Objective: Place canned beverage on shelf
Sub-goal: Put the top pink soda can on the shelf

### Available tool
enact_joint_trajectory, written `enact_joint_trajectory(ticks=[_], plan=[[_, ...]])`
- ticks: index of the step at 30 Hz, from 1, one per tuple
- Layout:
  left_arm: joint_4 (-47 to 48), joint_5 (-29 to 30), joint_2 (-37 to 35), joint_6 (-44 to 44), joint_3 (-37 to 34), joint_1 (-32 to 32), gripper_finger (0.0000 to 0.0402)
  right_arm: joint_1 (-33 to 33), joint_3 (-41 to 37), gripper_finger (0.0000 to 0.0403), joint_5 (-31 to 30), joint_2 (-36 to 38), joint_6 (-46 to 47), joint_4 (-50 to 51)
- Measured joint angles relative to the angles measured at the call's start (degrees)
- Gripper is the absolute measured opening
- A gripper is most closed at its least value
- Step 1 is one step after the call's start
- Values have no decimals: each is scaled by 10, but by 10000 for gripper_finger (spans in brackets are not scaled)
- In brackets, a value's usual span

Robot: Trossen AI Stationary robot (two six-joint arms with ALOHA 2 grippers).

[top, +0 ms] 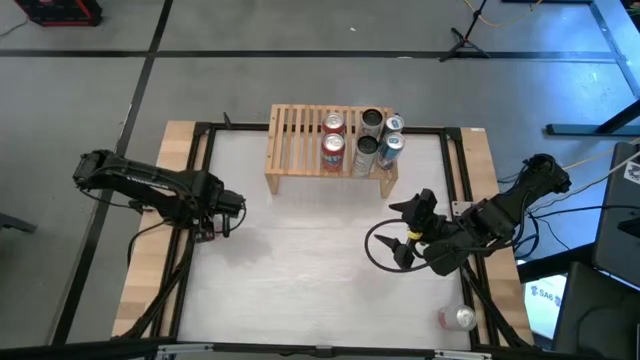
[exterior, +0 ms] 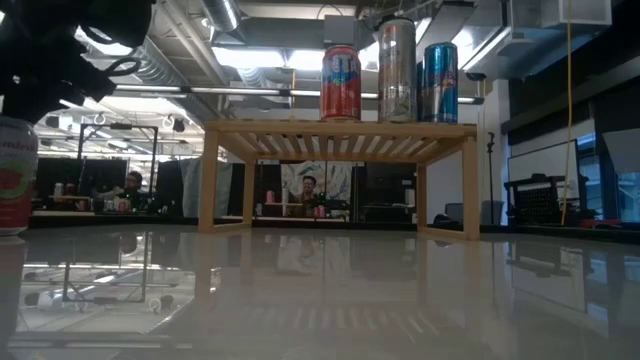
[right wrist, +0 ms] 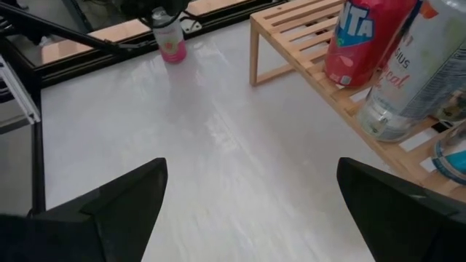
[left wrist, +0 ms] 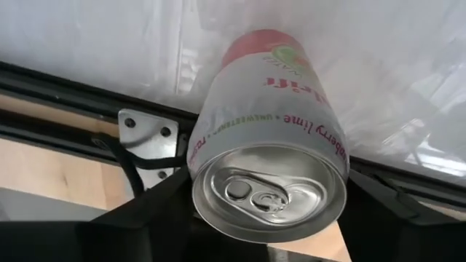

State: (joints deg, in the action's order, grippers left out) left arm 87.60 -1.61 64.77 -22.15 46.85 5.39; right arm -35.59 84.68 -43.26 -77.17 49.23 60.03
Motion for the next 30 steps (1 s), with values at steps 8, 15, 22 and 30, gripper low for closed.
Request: enact_joint_trajectory(ticks=[8,15,22,30], plan=[[-12,29,7,21,53,14,256,0,0,390,3,0,-6,0],[-13,52,74,54,161,18,254,0,0,390,4,0,-30,1],[-15,101,203,152,273,33,254,0,0,390,16,0,-46,1],[-17,100,374,215,377,54,254,0,0,390,41,0,-65,2]])
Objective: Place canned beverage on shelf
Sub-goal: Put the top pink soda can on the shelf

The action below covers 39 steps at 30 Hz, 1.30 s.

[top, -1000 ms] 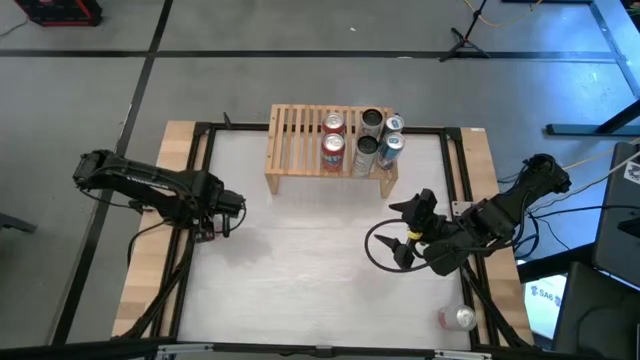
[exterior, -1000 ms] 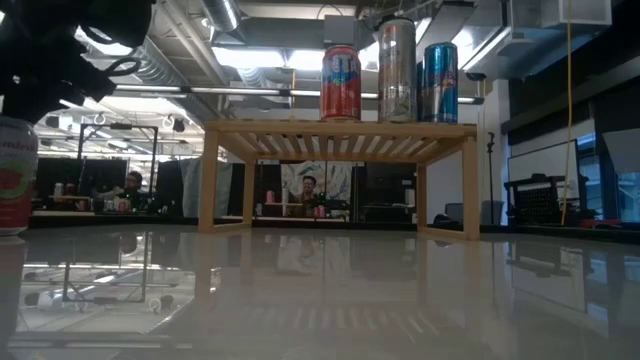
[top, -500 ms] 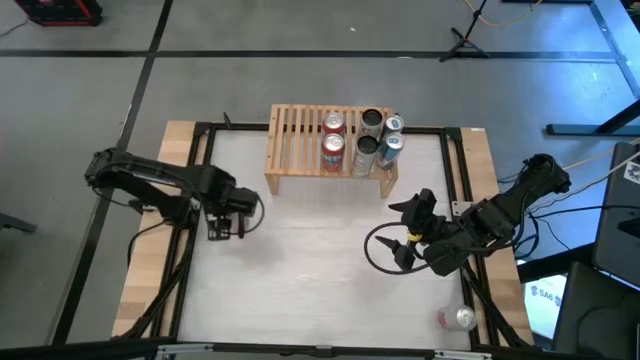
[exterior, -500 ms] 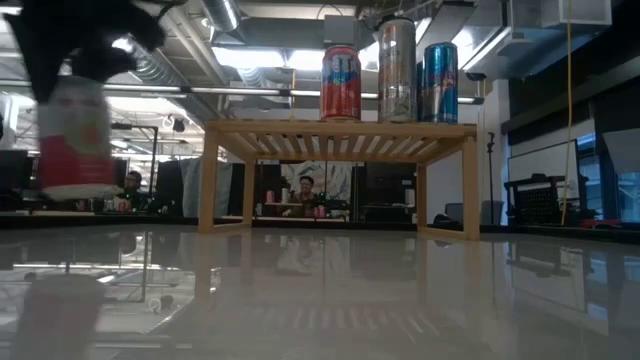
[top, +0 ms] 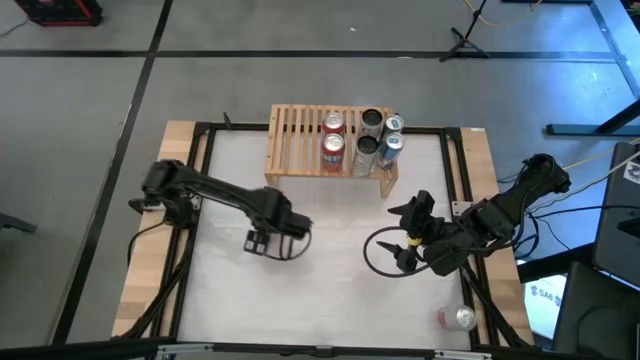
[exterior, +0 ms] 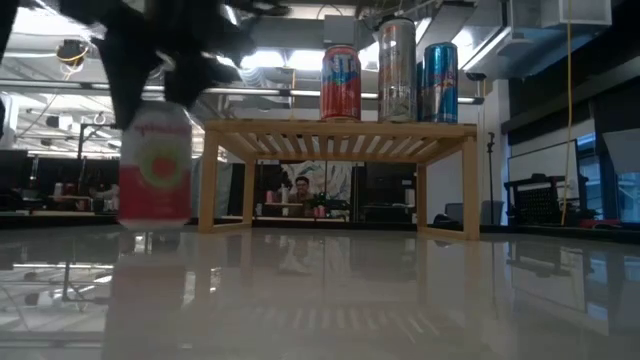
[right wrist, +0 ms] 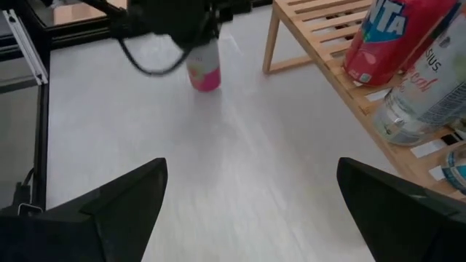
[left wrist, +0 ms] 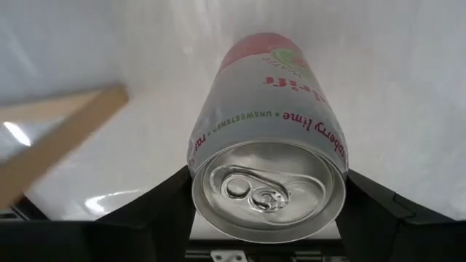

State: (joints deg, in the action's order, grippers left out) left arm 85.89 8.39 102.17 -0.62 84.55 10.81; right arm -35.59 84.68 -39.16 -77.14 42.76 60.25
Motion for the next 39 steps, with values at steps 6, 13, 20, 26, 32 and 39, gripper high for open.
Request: enact_joint_trajectory(ticks=[6,13,20,26,32,39], plan=[[11,1,79,29,70,29,254,0,0,390,8,0,-6,3],[-9,-1,93,98,93,51,266,0,0,390,13,0,-13,3],[-17,-1,93,109,93,55,287,0,0,390,26,0,-28,3],[-50,2,92,117,93,55,290,0,0,390,28,0,-28,3],[-72,25,91,74,94,55,291,0,0,390,39,0,-28,2],[-83,24,91,50,94,45,291,0,0,390,38,0,-28,-2]])
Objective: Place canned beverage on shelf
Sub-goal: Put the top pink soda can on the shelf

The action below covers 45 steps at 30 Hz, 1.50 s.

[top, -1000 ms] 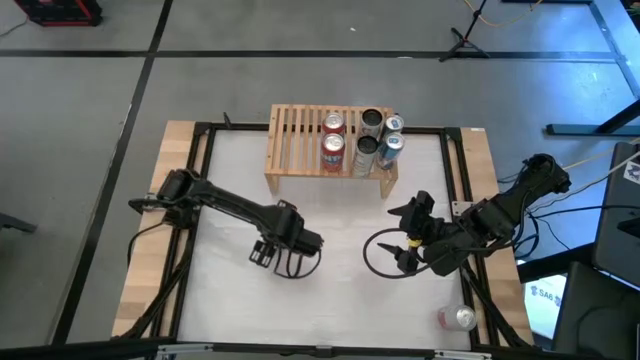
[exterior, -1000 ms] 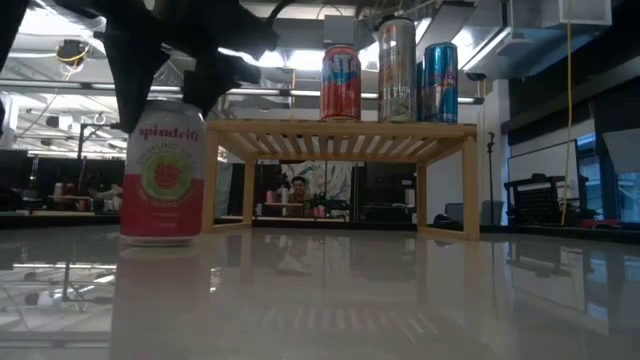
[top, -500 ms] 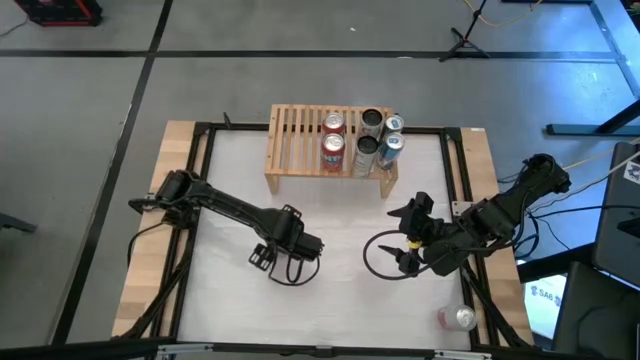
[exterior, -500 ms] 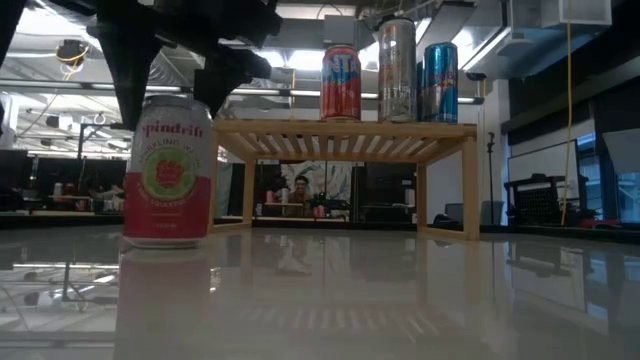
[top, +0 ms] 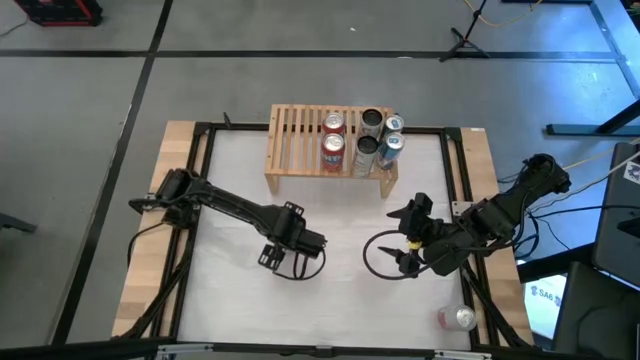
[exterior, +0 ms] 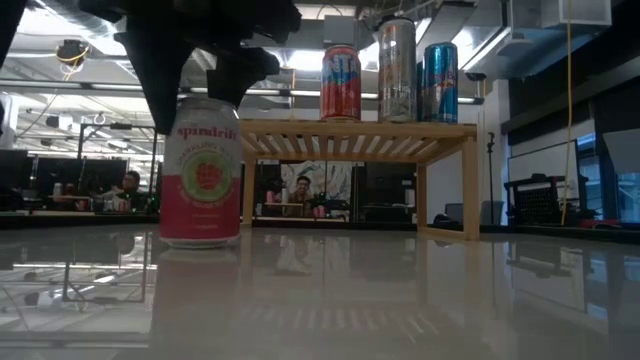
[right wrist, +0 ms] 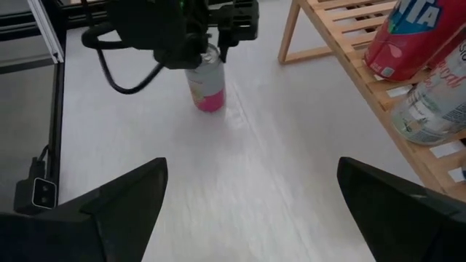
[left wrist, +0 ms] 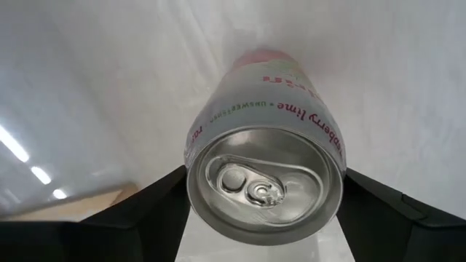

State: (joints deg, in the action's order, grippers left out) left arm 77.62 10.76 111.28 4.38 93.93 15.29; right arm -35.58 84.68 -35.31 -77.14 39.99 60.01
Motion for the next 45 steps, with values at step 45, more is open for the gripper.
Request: enact_joint_trajectory(ticks=[45], plan=[[-4,7,-41,-307,133,5,369,0,0,390,-16,0,-32,1]])
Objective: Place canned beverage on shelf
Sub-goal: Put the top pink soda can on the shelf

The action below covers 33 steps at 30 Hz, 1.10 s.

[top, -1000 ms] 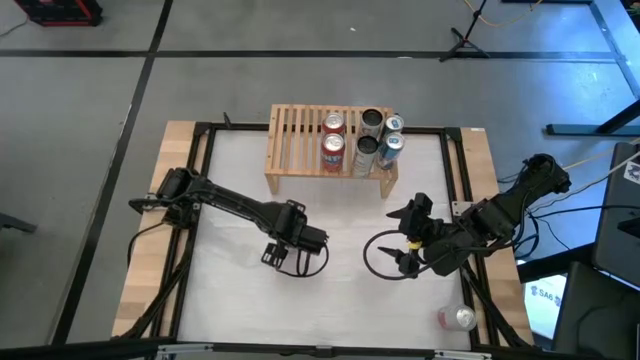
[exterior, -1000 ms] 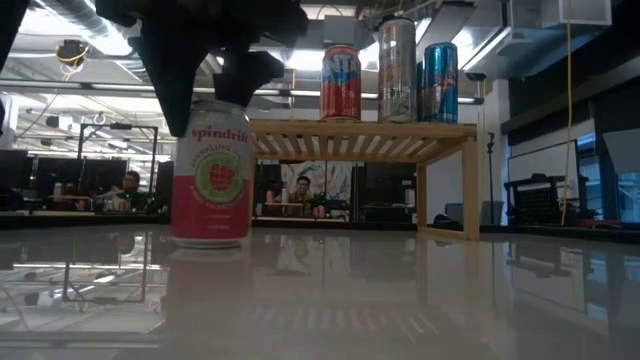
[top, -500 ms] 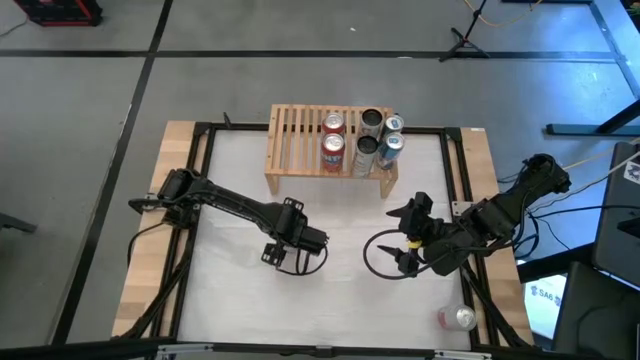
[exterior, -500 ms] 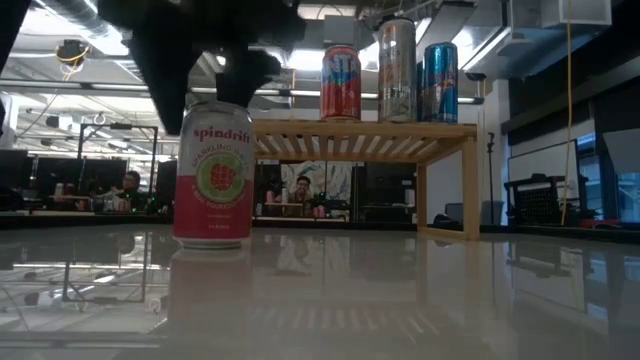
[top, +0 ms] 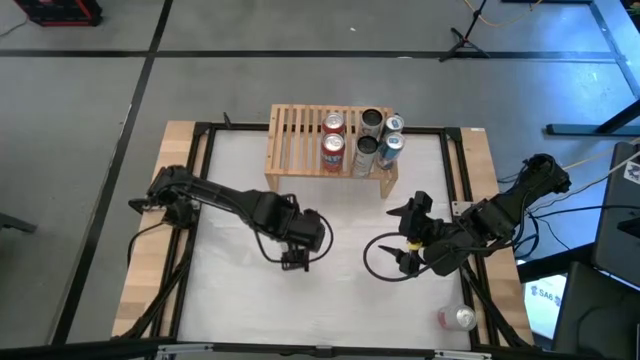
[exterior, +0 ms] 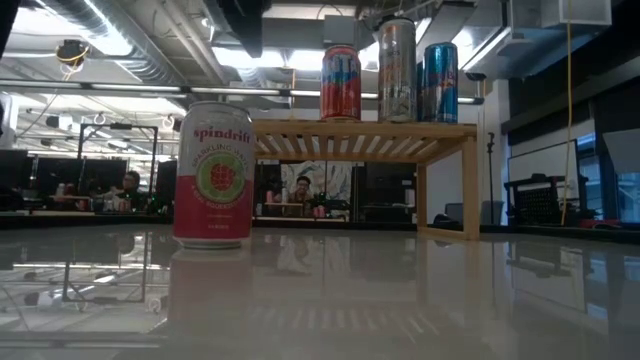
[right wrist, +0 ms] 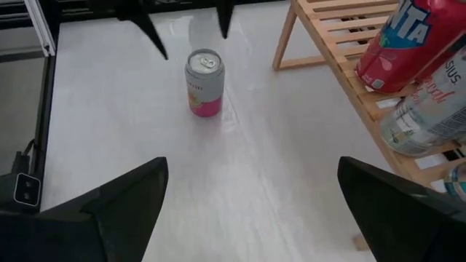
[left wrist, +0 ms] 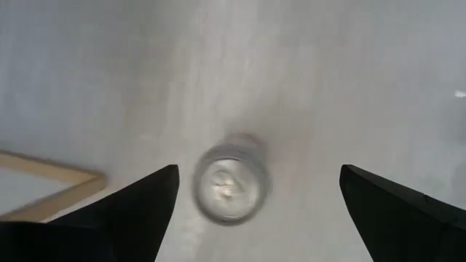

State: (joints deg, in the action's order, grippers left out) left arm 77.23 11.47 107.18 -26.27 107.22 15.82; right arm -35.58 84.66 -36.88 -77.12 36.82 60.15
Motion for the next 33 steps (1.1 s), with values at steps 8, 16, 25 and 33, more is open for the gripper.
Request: enact_joint_trajectory(ticks=[8,16,25,33], plan=[[11,33,0,-104,-24,22,369,0,0,390,34,0,-17,1],[-10,31,0,-111,-53,5,369,0,0,390,65,0,-36,5],[-15,-12,-1,-111,-83,-18,369,0,0,390,76,0,-43,15],[-36,-11,0,-107,-112,-20,369,0,0,390,76,0,-55,14]])
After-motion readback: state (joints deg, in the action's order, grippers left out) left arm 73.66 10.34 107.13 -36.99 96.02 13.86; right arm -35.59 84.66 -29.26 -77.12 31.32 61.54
